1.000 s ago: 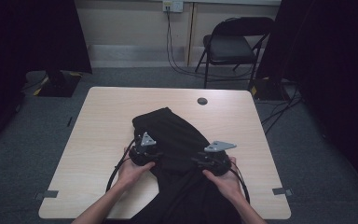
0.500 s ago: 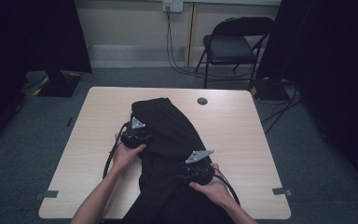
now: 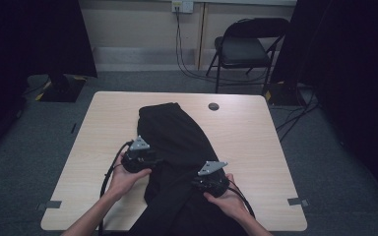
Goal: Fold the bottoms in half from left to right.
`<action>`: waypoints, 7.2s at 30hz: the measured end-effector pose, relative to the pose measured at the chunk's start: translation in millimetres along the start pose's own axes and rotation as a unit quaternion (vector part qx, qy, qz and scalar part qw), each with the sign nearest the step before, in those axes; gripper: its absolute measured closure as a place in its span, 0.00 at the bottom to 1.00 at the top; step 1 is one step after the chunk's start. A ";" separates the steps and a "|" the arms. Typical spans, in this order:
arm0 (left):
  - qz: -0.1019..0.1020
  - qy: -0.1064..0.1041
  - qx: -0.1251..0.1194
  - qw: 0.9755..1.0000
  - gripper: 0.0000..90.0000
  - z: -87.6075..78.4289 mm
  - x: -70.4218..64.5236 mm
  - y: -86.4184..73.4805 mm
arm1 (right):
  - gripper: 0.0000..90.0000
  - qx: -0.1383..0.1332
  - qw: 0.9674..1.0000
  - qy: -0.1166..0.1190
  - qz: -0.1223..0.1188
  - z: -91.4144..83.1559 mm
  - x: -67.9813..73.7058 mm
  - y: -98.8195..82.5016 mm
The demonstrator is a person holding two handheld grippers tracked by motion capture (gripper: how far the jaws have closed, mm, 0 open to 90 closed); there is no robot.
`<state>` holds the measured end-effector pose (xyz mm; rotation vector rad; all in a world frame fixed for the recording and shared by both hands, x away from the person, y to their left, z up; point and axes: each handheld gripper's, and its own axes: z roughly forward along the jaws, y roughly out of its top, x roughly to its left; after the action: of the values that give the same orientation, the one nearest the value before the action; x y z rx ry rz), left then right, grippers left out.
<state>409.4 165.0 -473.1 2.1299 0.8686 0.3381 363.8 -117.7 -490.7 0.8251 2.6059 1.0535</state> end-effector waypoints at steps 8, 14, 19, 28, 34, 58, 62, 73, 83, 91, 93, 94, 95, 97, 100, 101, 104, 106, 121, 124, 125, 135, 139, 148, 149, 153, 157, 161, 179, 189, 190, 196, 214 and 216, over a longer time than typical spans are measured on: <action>0.006 0.030 0.044 0.999 0.50 17.3 1.1 -11.2 | 1.00 -0.033 0.999 -0.013 0.020 -30.3 -14.8 3.4; 0.000 0.039 0.042 0.998 0.48 17.9 3.0 -11.1 | 1.00 -0.006 0.999 -0.024 0.037 -58.9 -26.0 -29.2; -0.003 0.036 0.044 0.998 0.47 20.0 0.1 -9.5 | 0.84 0.001 1.000 -0.010 0.029 -61.3 -17.0 -37.1; 0.002 0.028 0.036 0.999 0.46 19.2 2.3 -12.3 | 0.68 -0.060 0.996 -0.047 0.053 -25.8 -55.7 13.8; 0.005 0.027 0.037 0.999 0.46 17.4 3.0 -13.6 | 0.63 -0.045 0.992 -0.110 0.047 14.5 -81.4 40.7; 0.046 -0.018 0.060 0.997 0.44 1.6 -38.5 -25.0 | 1.00 0.003 0.993 -0.095 0.065 -20.9 -62.1 -18.7; 0.066 -0.043 0.083 0.993 0.44 -11.3 -66.6 -32.9 | 0.99 0.017 0.996 -0.075 0.044 -40.5 -39.4 -35.8; 0.065 -0.093 0.083 0.990 0.45 -32.6 -77.2 -36.5 | 0.78 -0.010 0.997 -0.046 0.066 -71.6 -24.9 -46.0; -0.041 -0.024 0.031 0.998 0.43 -15.0 1.7 0.5 | 0.51 -0.063 0.991 -0.075 0.087 -41.0 -80.0 7.9; -0.112 0.011 0.002 0.994 0.42 20.8 47.5 9.9 | 0.37 -0.034 0.992 -0.076 0.095 14.6 -107.5 36.4; -0.108 0.006 0.016 0.994 0.41 27.4 47.7 7.6 | 0.35 -0.026 0.992 -0.077 0.097 23.1 -110.9 37.3; -0.090 0.014 0.029 0.995 0.41 33.9 46.0 5.7 | 0.35 -0.032 0.991 -0.084 0.100 27.0 -114.3 38.3; -0.090 0.014 0.029 0.995 0.40 33.9 46.0 5.7 | 0.35 -0.032 0.991 -0.084 0.100 27.0 -114.3 38.3; -0.092 0.020 0.024 0.995 0.40 36.3 45.7 6.5 | 0.36 -0.036 0.990 -0.081 0.108 30.5 -118.7 37.6; -0.080 0.034 0.020 0.996 0.39 40.3 41.9 7.8 | 0.43 -0.025 0.992 -0.068 0.108 38.3 -118.1 34.0; -0.080 0.034 0.020 0.996 0.39 40.3 41.9 7.8 | 0.43 -0.025 0.992 -0.068 0.108 38.3 -118.1 34.0; -0.074 0.039 0.017 0.996 0.39 42.8 41.8 8.6 | 0.58 -0.025 0.991 -0.082 0.099 41.5 -113.3 37.2; -0.073 0.033 0.013 0.997 0.39 45.9 45.3 10.5 | 0.78 -0.034 0.992 -0.071 0.101 42.9 -113.0 37.7; -0.078 -0.013 -0.008 0.997 0.97 38.4 52.5 24.1 | 0.97 -0.070 0.989 -0.046 0.125 28.9 -112.0 42.0; -0.065 -0.005 -0.028 0.997 0.97 27.6 52.3 40.6 | 0.97 -0.091 0.987 -0.048 0.126 14.5 -115.1 52.1; -0.063 0.000 -0.037 0.997 0.97 23.0 52.3 48.0 | 0.97 -0.098 0.986 -0.050 0.124 8.9 -116.8 56.8; -0.029 0.056 -0.124 0.990 0.97 -37.7 67.4 145.5 | 0.97 -0.191 0.972 -0.076 0.112 -59.7 -137.8 135.2; -0.019 0.082 -0.166 0.982 0.97 -69.1 70.7 184.4 | 0.97 -0.225 0.966 -0.092 0.090 -93.6 -143.6 182.8; 0.030 0.068 -0.176 0.982 0.97 -98.4 43.0 185.4 | 0.97 -0.265 0.958 -0.072 0.079 -126.5 -135.8 192.2; 0.028 0.054 -0.172 0.983 0.97 -96.3 38.0 176.8 | 0.97 -0.260 0.960 -0.063 0.081 -124.8 -134.3 181.2; 0.035 0.024 -0.148 0.988 0.97 -85.8 12.5 141.3 | 0.97 -0.222 0.972 -0.044 0.065 -122.3 -122.9 143.8; 0.033 -0.013 -0.126 0.991 0.97 -80.0 -11.5 104.1 | 0.97 -0.196 0.978 -0.025 0.065 -125.3 -102.7 109.2; 0.036 -0.030 -0.130 0.990 0.97 -89.1 -35.2 82.3 | 0.97 -0.170 0.984 -0.017 0.056 -131.9 -74.8 85.9; 0.002 -0.079 -0.042 0.996 0.97 -68.5 -73.0 -5.1 | 0.97 -0.096 0.991 0.039 0.088 -104.7 -16.6 -6.0; -0.011 -0.073 0.035 0.997 0.97 -37.4 -78.1 -30.8 | 0.97 -0.025 0.996 0.030 0.077 -69.9 -10.4 -28.8; -0.008 -0.072 0.043 0.996 0.97 -34.8 -78.0 -32.3 | 0.97 -0.013 0.997 0.026 0.077 -63.1 -11.2 -30.3; -0.006 -0.060 0.062 0.996 0.97 -25.6 -75.3 -34.5 | 0.96 0.003 0.996 0.024 0.082 -50.6 -13.6 -32.1; -0.013 0.037 0.040 0.998 0.97 19.0 -3.5 -4.2 | 0.96 -0.020 0.996 -0.034 0.082 5.6 -51.3 4.3; -0.011 0.050 0.042 0.998 0.97 26.5 6.9 3.1 | 0.96 -0.021 0.995 -0.038 0.084 13.6 -60.5 12.4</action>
<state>429.1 153.0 -488.2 2.1934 0.9779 0.4057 424.0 -137.2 -492.7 1.0686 2.4778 1.0944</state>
